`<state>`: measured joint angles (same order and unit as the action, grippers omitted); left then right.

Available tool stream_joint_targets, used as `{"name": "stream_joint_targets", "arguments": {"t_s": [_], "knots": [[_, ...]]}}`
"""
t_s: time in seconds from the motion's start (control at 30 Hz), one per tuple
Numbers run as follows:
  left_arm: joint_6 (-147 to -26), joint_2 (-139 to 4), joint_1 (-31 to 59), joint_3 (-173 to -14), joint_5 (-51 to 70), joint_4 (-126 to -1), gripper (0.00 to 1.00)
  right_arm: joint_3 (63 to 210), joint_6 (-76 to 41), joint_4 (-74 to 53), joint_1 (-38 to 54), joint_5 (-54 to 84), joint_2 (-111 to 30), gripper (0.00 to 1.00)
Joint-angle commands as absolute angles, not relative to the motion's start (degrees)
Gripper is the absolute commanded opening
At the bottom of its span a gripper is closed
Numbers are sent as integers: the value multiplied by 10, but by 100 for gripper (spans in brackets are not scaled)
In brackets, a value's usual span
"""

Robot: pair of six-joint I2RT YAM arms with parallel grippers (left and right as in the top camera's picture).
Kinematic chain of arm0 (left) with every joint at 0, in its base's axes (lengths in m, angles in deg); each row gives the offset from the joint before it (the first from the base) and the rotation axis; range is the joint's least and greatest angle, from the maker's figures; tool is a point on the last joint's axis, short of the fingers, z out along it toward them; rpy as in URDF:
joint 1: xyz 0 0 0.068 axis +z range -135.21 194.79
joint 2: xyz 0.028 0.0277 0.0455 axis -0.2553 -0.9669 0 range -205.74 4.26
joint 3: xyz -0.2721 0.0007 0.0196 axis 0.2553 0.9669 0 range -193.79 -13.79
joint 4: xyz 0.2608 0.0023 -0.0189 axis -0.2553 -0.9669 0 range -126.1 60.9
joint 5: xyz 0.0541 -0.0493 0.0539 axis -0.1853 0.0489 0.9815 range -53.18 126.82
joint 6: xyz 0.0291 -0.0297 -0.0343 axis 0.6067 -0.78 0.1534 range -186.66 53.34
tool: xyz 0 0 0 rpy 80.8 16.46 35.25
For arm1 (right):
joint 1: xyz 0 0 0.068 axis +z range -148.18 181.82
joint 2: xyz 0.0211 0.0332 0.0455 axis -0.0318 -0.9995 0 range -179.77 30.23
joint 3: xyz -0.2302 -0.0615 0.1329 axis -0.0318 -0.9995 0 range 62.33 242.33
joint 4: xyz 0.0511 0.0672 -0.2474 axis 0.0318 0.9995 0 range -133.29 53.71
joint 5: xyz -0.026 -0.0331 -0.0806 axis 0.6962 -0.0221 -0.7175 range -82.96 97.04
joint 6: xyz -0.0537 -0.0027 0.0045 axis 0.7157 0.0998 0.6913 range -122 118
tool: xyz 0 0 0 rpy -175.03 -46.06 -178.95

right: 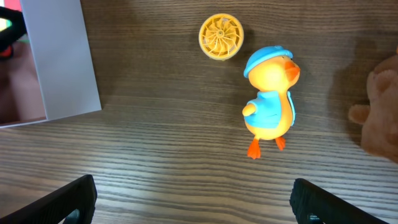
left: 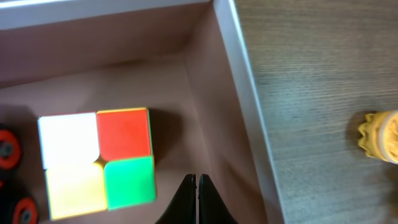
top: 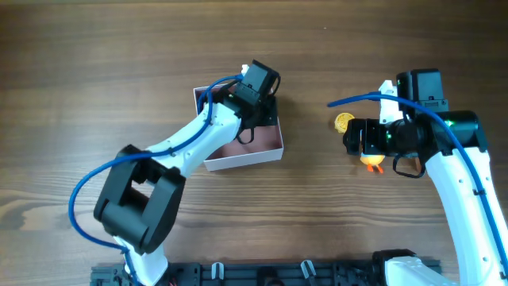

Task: Pack container
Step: 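Lower the cube beside the truck, release, and lift the left gripper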

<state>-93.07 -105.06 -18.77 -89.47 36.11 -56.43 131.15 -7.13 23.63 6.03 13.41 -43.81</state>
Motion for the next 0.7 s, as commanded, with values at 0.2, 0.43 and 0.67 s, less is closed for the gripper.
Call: {"name": "stream_joint_targets", "arguments": {"t_s": [0.2, 0.43, 0.67], "knots": [[-894, -1089, -149, -900, 386, -536, 4, 1322, -81, 238, 63, 126, -442, 100], [-894, -1089, -135, -900, 387, -567, 4, 1322, -81, 238, 62, 126, -442, 100], [-894, -1084, -136, -900, 386, -567, 11, 1322, -81, 238, 62, 126, -442, 100]]}}
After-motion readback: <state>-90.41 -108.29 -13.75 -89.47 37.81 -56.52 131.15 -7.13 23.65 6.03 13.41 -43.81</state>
